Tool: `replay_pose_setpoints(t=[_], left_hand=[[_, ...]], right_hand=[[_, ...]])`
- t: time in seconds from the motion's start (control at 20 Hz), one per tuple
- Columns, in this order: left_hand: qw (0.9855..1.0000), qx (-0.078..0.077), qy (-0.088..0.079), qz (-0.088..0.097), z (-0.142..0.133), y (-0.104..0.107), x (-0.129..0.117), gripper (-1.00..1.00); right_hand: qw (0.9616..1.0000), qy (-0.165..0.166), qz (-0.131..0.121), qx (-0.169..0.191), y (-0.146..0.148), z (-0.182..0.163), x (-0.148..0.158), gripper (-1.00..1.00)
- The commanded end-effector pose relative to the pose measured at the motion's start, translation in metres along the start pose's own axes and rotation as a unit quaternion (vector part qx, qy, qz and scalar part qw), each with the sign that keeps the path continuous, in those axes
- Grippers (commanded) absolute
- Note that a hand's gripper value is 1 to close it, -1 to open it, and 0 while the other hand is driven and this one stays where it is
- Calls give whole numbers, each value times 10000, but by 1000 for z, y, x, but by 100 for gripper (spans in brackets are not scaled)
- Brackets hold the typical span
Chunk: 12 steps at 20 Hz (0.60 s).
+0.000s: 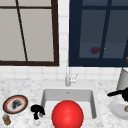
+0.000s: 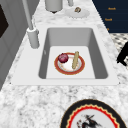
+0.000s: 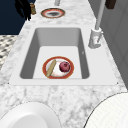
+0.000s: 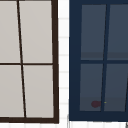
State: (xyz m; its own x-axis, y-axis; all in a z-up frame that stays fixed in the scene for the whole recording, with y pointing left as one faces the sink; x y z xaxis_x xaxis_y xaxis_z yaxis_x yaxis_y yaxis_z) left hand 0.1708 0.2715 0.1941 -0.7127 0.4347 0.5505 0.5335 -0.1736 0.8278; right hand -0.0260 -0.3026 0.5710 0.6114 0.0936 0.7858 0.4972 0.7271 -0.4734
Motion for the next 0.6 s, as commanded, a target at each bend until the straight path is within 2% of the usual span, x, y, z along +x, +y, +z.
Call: replay_pose_setpoints(t=[0.0, 0.25, 0.55], left_hand=[[10000, 0, 0, 0, 0, 0, 0, 0], [10000, 0, 0, 0, 0, 0, 0, 0], [10000, 0, 0, 0, 0, 0, 0, 0]], right_hand=[[9985, -32, -526, -145, -12, 15, 10, -100], [9982, 11, -577, -160, -30, 38, 22, -100], [9963, 16, -796, -327, -47, 61, 37, -100]])
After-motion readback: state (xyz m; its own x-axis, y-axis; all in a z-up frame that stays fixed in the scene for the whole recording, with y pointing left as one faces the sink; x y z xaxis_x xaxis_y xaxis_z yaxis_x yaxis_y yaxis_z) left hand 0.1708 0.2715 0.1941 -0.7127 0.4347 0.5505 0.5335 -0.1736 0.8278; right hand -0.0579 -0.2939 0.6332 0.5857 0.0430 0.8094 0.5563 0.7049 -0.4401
